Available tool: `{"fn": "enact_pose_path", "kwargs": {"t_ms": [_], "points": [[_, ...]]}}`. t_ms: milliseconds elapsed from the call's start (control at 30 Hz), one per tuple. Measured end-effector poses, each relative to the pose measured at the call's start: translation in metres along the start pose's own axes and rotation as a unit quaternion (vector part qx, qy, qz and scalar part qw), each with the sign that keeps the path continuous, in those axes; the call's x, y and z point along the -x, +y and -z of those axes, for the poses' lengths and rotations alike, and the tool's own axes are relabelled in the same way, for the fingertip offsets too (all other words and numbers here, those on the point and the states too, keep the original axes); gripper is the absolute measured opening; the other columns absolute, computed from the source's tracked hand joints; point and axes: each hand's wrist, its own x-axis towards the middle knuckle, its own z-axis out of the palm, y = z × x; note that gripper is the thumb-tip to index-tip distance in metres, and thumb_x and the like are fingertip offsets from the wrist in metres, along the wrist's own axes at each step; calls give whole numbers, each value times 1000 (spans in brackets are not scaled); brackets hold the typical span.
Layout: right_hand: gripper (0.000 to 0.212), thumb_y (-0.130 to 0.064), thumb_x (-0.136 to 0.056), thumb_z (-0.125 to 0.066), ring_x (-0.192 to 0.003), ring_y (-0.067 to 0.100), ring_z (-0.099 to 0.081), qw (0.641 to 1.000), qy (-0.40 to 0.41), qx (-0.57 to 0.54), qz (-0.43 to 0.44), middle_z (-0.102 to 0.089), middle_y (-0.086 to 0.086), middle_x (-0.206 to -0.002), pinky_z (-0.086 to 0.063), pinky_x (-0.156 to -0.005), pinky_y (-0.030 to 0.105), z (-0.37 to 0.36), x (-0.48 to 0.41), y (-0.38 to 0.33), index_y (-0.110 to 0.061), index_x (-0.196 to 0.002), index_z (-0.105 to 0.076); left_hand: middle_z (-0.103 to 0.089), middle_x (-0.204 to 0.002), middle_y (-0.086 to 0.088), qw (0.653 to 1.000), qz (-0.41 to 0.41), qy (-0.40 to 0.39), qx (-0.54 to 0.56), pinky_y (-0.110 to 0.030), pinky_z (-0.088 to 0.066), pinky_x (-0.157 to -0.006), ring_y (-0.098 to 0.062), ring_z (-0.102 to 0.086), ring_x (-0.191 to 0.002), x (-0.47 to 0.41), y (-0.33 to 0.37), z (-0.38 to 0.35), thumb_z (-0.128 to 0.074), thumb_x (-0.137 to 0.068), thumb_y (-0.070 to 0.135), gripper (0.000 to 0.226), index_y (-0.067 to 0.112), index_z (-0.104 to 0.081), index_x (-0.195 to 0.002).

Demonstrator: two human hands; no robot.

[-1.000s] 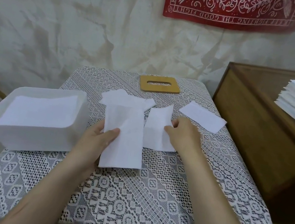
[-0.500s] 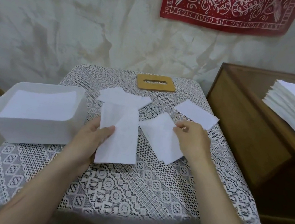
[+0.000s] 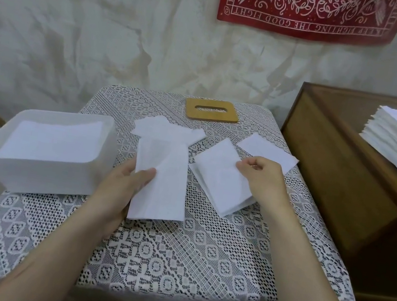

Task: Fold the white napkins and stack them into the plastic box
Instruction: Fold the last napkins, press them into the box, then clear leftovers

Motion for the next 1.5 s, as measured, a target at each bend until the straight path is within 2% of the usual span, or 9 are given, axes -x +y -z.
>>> {"fn": "enact_pose_path", "kwargs": {"t_ms": [100,233,367,500,667,933,1167,1367,1500], "points": [[14,-30,-94,-70,-88,19,-56,999,-11,50,-5,-64,-5,-85,-41,-76,36,-4,-5,3,-23,-82,-69,-80,-108,0,1000,-1,6,1,-44,-59,-79,-24,-77,-96,-1,-1,3,-58,-104,18,22,26,-65,-124],[12,-34,-97,-68,-77,17,-53,975,3,217,45,-59,-11,-78,-34,-62,31,-6,-4,5,-24,-90,-70,-80,-110,-1,1000,-1,5,5,-45,-59,-81,-25,-76,-99,-2,0,3,-58,-104,18,24,24,-65,-126],[9,-32,-97,-67,-69,12,-49,976,6,204,72,-56,-9,-75,-30,-56,30,-8,-5,0,-26,-91,-69,-79,-111,-3,1000,1,9,6,-45,-59,-81,-28,-76,-102,-3,-1,4,-59,-104,18,24,22,-65,-126],[15,-32,-96,-68,-73,13,-48,988,-17,142,54,-57,-5,-78,-32,-60,33,-7,-8,1,-26,-83,-66,-80,-110,-3,1000,3,13,3,-44,-59,-78,-27,-76,-99,-3,-1,6,-58,-104,17,26,21,-65,-128],[13,-37,-96,-68,-76,16,-54,967,-6,249,59,-58,-10,-79,-34,-59,31,-8,-6,6,-26,-89,-68,-80,-110,-3,1000,5,10,4,-41,-59,-73,-26,-77,-97,-2,0,8,-58,-104,17,28,20,-63,-131],[26,-44,-90,-69,-96,27,-60,925,-38,378,-1,-62,-1,-99,-50,-80,38,-9,-7,-4,-23,-100,-58,-80,-108,-3,1000,3,3,-4,-43,-58,-75,-25,-77,-95,-1,-2,7,-57,-104,17,24,22,-65,-126],[11,-28,-91,-68,-90,25,-61,955,-77,287,14,-64,-1,-89,-41,-71,34,-11,-12,-6,-19,-87,-63,-80,-110,-4,1000,9,5,5,-45,-58,-80,-29,-75,-99,-1,-2,6,-58,-104,17,22,24,-65,-124],[9,-20,-96,-69,-80,20,-68,996,-77,-52,19,-76,6,-95,-48,-71,32,8,6,-21,-17,-88,-66,-80,-108,-4,1000,5,13,12,-50,-60,-84,-28,-76,-99,-1,-1,4,-56,-105,20,20,23,-65,-123],[7,-19,-93,-69,-89,21,-67,989,-119,84,-34,-73,4,-99,-47,-70,32,18,13,-2,-17,-88,-64,-80,-110,-2,1000,-4,8,18,-48,-59,-85,-25,-76,-100,1,-1,-2,-52,-107,17,23,24,-65,-124]]}}
